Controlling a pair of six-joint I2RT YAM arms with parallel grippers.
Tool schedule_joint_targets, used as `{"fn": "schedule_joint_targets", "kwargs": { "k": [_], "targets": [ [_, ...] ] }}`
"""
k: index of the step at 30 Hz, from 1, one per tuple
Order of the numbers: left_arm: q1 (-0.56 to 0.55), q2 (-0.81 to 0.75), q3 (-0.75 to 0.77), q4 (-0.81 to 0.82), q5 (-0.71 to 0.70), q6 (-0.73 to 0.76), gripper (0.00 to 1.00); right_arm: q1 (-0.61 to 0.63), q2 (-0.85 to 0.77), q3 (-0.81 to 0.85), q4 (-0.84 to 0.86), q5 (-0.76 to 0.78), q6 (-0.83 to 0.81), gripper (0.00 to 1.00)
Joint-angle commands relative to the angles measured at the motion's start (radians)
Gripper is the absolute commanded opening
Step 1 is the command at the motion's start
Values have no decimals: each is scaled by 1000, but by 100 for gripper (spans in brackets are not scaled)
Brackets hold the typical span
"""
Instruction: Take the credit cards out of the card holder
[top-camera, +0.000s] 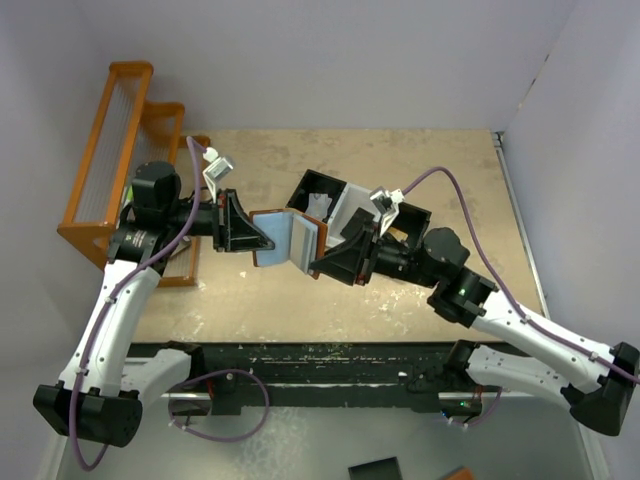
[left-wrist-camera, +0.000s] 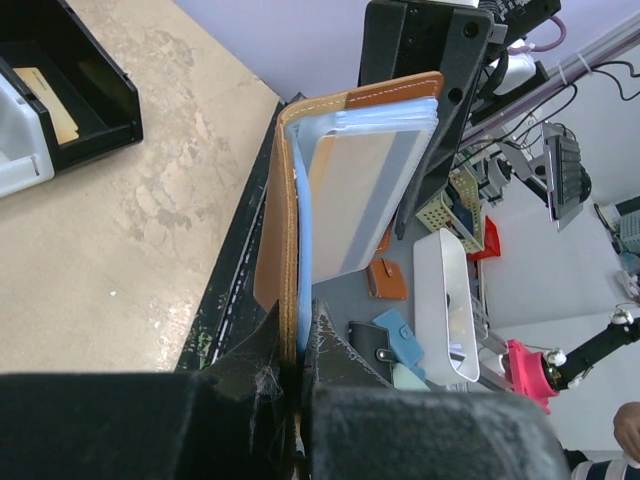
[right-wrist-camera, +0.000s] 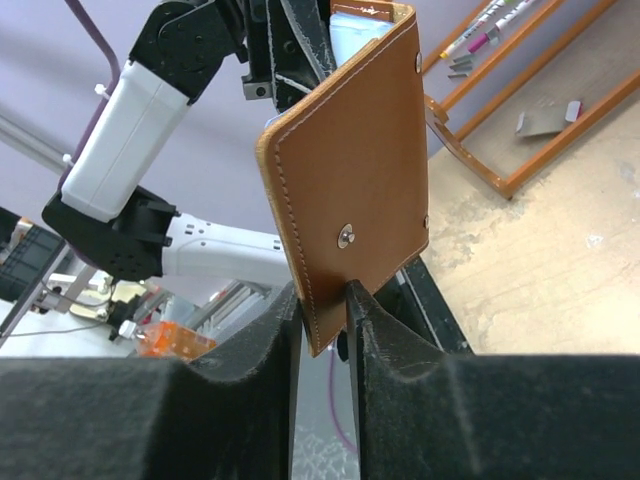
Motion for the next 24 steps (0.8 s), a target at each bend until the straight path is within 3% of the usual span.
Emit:
{"fn": "schedule_joint_targets", "kwargs": {
  "k": [1,5,9,11,14,17,24],
  "targets": [
    [2,-24,36,46,42,-17,0,-1,-18,45,1,34,-22,23],
    [2,-24,36,47,42,-16,0,0,-29,48,14,42,-21,12],
    [2,-24,35,47,42,-10,0,0,-19,89,-36,90,-61,9],
    [2,-30,36,47,37,-4,0,-1,2,144,-112,149,-81,13],
    [2,-37,37,45,32,7,0,0,23,189,-217,218,-90,27],
    [2,-38,38,40,30,11,0,1,7,168,-202,230,-90,34],
    [2,-31,42,39,27,8,0,1,-20,132,-126,173,-93,36]
  ]
}}
